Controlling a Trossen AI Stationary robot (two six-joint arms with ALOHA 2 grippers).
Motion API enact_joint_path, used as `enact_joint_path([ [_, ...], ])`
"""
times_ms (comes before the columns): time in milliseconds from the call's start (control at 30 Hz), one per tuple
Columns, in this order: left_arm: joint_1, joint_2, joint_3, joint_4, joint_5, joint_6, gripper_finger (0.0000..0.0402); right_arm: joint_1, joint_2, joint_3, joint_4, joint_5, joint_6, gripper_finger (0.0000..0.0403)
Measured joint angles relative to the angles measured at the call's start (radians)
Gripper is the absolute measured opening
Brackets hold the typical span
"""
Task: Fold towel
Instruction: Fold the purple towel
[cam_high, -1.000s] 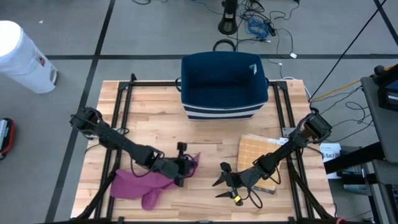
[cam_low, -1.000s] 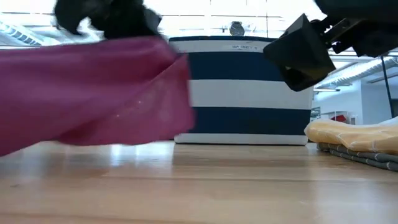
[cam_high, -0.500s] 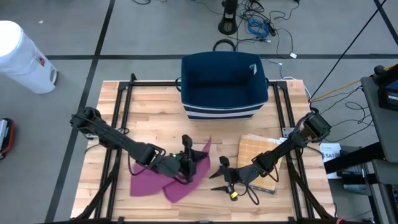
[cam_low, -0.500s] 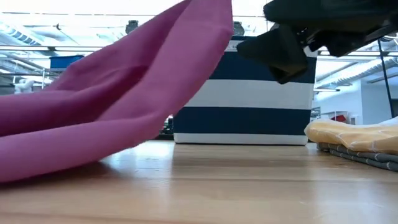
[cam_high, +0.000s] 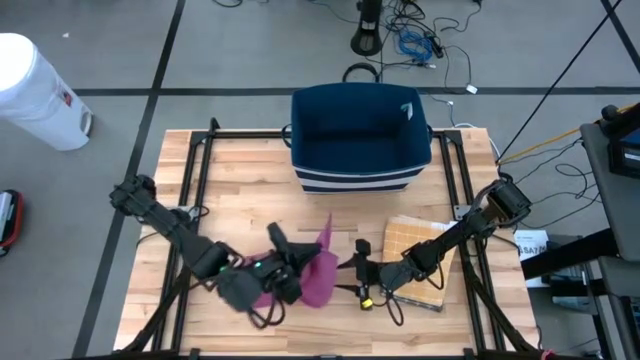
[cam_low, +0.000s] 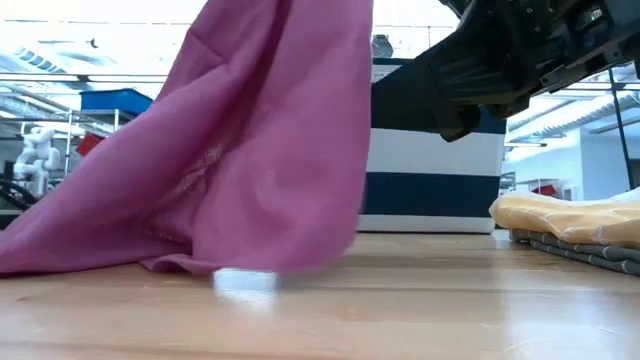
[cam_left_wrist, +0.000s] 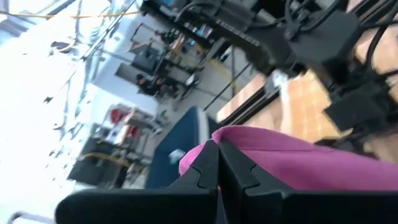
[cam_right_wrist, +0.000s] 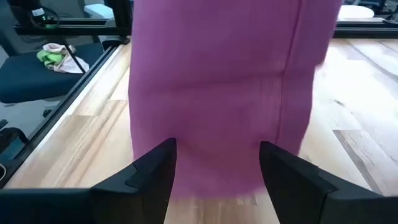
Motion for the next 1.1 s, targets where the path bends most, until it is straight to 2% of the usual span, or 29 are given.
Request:
enact_joint_path([
  [200,-0.090,0.000,0.041,-0.114,-0.174,-0.031,0.0000,0.000,0.000,0.000,-0.012,-0.001,-0.017,0.0217],
  [367,-0.134,0.000,0.041,-0.179,-0.194,-0.109,0.0000,-0.011,0.000,0.000,-0.017,-0.001,-0.027,0.0217],
  [567,-0.140,-0.001,0.041,-0.247,-0.112,-0.216,0.0000,-0.039,0.000,0.000,-0.014,-0.070,-0.094,0.0217],
  [867,-0.189,-0.001,0.041,-0.321,0.116,-0.387,0.0000,-0.091,0.000,0.000,-0.016,-0.093,-0.202,0.0217],
  [1100,-0.299,-0.007,0.049,-0.382,0.148,-0.512,0.0000,-0.128,0.000,0.000,-0.015,-0.266,-0.235,0.0217],
])
